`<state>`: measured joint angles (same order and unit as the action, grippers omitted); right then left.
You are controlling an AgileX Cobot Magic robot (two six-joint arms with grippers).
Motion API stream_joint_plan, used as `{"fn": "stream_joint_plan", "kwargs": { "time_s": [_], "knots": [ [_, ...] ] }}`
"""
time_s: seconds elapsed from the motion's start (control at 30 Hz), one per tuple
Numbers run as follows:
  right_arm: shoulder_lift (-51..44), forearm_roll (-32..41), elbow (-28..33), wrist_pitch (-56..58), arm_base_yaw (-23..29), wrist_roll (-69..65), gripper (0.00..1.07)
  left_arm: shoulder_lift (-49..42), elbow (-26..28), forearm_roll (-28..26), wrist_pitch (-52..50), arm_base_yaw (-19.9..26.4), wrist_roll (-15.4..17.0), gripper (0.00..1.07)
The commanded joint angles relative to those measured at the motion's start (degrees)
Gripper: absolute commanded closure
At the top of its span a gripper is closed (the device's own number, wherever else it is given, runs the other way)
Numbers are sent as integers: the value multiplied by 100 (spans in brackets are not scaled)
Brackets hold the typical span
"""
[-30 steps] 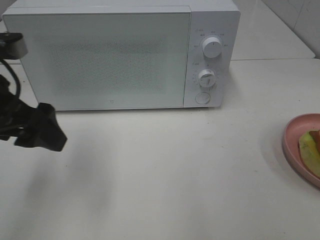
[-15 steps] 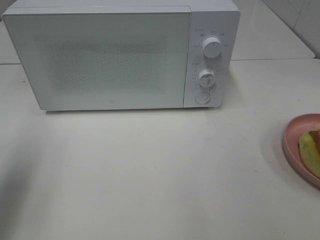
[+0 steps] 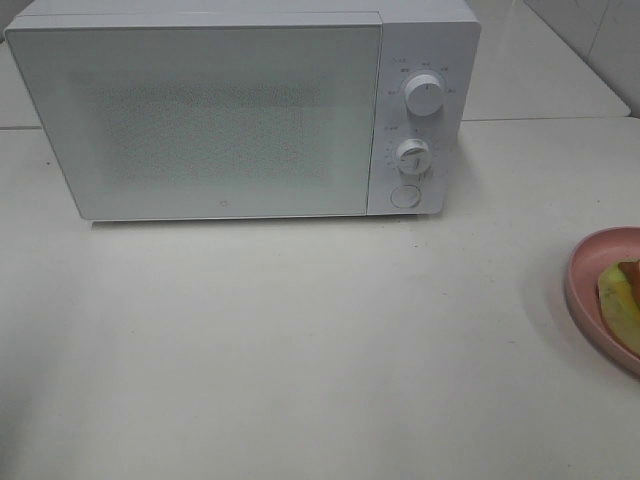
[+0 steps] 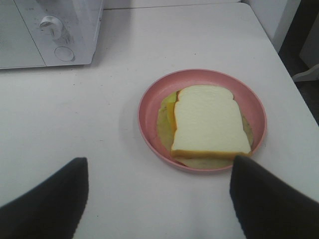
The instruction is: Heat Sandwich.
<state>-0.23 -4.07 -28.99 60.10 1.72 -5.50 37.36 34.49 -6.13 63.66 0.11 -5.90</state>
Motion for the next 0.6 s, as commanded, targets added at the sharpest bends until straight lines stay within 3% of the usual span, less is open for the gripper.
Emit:
{"fn": "stream_joint_plan", "kwargs": {
  "time_s": [0.03, 0.17, 0.6],
  "knots": [
    [-149, 6, 0, -63, -46, 57, 32, -613, -321, -11, -218, 11, 0, 6],
    [-149, 6, 0, -63, -46, 57, 32, -1352, -613, -52, -418, 6, 6, 6],
    [-149, 6, 0, -63, -46, 63, 32, -2985, -602, -69, -418, -11, 6, 6]
  ]
}}
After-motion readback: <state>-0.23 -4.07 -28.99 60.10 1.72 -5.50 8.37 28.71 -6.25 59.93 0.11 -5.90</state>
